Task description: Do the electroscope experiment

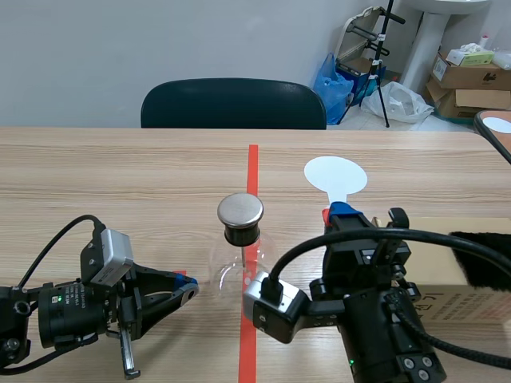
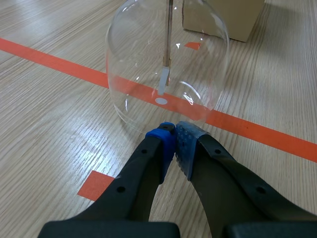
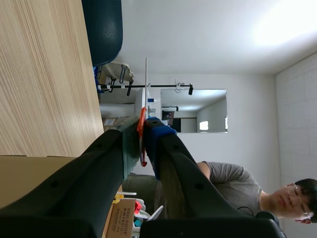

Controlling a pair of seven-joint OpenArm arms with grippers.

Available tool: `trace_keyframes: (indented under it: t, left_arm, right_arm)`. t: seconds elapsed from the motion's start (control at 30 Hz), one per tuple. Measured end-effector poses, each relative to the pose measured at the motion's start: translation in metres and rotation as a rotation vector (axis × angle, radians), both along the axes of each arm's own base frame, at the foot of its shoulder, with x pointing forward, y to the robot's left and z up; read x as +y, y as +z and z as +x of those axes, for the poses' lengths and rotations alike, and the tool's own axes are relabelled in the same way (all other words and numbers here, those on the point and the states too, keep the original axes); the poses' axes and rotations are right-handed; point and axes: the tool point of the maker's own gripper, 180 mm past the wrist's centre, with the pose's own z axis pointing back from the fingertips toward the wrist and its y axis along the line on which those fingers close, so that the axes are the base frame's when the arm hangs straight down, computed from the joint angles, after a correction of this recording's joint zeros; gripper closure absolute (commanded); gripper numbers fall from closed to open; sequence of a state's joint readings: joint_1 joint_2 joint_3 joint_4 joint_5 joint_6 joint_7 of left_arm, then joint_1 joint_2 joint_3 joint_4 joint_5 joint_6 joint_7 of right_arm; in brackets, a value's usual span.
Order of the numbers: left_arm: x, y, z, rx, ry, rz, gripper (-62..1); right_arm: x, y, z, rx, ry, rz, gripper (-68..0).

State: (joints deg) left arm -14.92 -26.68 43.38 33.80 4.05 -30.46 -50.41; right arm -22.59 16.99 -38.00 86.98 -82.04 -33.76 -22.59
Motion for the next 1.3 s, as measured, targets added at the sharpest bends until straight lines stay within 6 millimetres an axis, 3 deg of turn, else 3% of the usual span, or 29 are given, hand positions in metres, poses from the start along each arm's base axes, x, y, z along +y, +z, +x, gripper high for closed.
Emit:
trace_keyframes:
  t: [1.3]
  left_arm:
    - [0.0011,0.0,0.0023,-0.019,0.01,0.009,-4.0]
  right_arm:
    - [0.0,0.0,0.0,0.0,0.0,0.0,-1.1]
